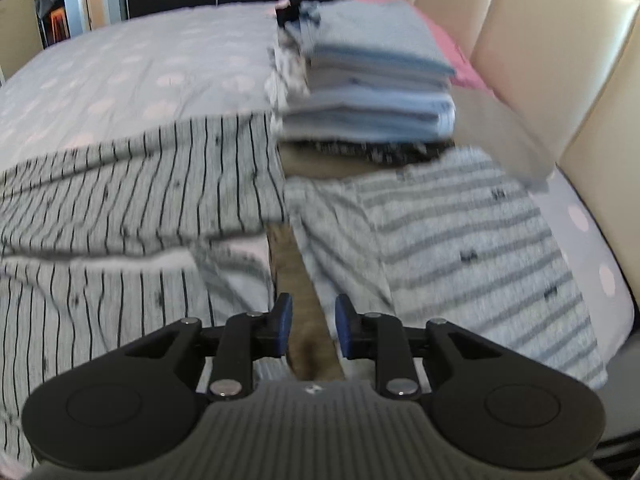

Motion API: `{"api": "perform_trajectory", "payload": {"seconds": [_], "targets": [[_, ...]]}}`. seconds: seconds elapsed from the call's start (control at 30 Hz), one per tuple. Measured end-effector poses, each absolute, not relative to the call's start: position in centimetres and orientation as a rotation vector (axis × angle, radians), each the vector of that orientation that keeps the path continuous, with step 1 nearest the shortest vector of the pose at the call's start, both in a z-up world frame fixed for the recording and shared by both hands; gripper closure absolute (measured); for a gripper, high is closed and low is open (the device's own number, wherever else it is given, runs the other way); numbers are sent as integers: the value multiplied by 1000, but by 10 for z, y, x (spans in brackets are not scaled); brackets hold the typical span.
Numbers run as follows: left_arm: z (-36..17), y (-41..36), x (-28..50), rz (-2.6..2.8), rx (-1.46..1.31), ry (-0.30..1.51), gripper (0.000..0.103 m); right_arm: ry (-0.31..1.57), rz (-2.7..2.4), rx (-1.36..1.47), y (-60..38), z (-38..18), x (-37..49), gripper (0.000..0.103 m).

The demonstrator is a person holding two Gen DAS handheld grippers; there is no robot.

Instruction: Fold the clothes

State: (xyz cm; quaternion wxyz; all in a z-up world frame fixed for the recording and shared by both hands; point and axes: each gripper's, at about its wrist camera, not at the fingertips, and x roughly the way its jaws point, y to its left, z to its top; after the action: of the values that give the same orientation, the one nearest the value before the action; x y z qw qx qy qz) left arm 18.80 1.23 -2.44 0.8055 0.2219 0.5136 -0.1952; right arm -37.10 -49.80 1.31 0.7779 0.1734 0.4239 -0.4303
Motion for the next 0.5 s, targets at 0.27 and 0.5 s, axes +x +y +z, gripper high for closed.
{"api": "perform_trajectory", "payload": {"seconds": [0.27, 0.5], "targets": [[-25, 24, 187, -440, 437, 1104, 87, 966, -929, 649, -487, 1, -417, 76], [-24, 27, 187, -444, 430, 1105, 87, 992, -926, 760, -494, -25, -425, 70]]}}
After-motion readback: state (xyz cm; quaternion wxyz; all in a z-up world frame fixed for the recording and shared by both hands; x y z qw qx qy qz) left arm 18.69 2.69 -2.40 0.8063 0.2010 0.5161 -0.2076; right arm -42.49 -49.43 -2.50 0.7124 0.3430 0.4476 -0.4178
